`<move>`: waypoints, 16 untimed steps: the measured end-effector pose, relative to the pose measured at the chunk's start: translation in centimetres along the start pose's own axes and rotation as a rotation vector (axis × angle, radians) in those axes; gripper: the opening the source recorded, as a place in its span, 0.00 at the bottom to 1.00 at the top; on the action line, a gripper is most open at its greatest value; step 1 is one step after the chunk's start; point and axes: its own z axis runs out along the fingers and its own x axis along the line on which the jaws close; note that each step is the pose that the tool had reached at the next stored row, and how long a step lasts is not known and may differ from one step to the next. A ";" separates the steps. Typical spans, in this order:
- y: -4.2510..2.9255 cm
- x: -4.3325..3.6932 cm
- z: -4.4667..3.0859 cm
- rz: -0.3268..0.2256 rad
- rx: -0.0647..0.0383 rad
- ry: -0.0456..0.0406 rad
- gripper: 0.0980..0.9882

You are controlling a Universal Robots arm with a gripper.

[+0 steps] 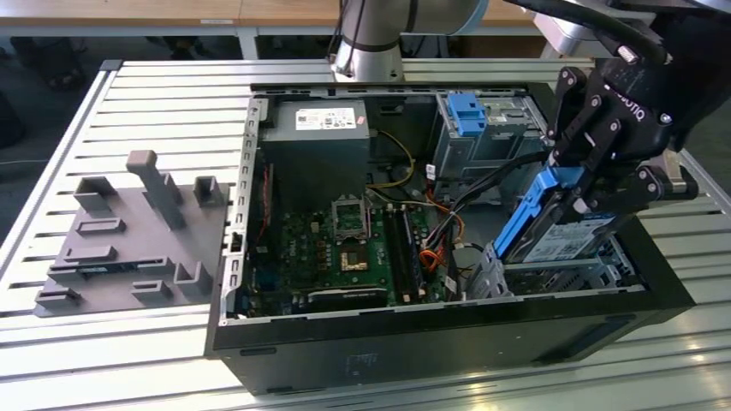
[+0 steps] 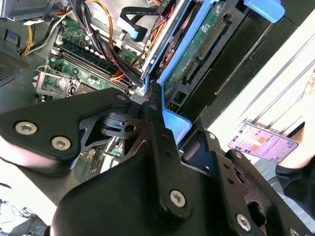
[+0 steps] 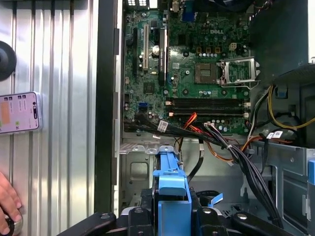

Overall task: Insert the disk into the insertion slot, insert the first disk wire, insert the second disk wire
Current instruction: 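Insert the disk into the insertion slot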

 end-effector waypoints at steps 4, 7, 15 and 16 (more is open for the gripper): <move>-0.02 0.00 0.37 0.000 0.000 -0.0006 0.30; -0.03 0.00 0.65 0.000 0.000 -0.0007 0.30; -0.06 0.00 1.42 0.000 0.000 -0.0010 0.30; -0.06 0.00 1.49 0.000 0.000 -0.0012 0.30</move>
